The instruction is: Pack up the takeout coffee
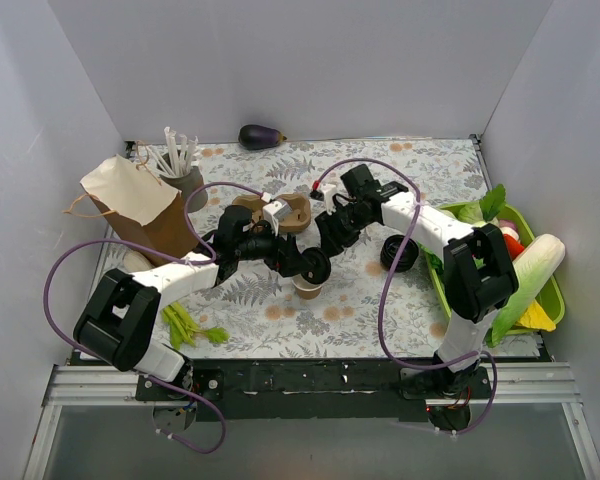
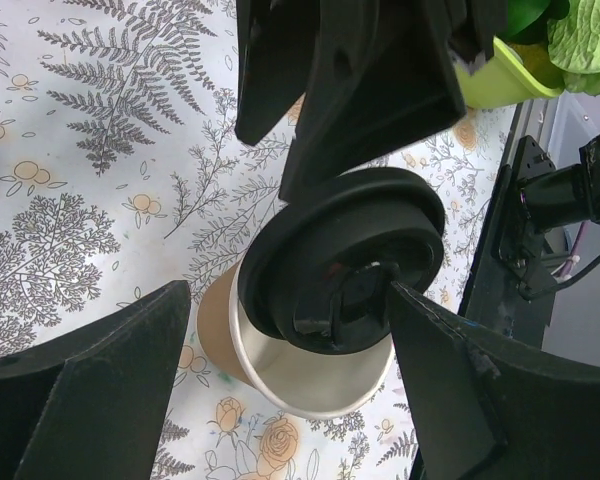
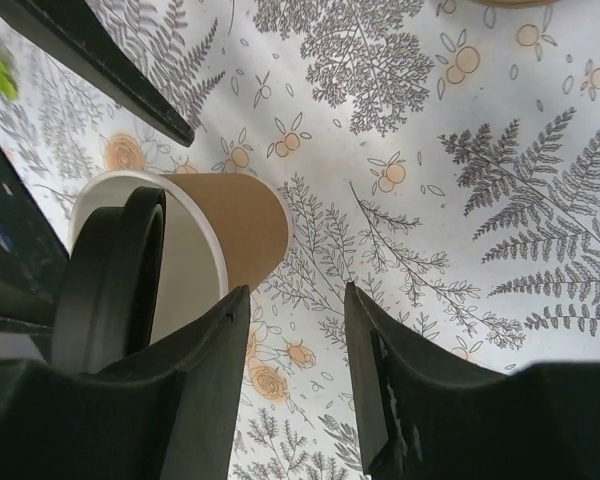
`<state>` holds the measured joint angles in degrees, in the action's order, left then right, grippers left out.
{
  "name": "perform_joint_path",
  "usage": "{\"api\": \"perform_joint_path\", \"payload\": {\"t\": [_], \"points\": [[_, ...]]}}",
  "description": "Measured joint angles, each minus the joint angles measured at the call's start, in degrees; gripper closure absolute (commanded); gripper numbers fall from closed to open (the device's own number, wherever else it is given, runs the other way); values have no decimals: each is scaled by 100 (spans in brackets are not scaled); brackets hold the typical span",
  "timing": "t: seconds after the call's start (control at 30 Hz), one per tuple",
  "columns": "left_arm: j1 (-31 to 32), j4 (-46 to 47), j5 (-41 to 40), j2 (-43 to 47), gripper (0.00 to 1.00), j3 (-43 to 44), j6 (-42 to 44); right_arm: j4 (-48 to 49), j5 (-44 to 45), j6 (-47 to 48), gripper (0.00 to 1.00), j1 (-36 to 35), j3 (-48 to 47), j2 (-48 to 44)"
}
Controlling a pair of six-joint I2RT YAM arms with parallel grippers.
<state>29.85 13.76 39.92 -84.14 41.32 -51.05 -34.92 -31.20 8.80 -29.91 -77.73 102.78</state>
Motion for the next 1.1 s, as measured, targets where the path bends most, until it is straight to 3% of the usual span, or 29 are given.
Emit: {"api": "perform_joint_path", "payload": {"t": [0.4,1.1], "points": [[0,177,2,-9,21,0,-133,-249,1029,358,41,-393,-15,-94],[0,142,0,114,21,-256,-146,-256,1274,385,38,-671,-15,-15]]}}
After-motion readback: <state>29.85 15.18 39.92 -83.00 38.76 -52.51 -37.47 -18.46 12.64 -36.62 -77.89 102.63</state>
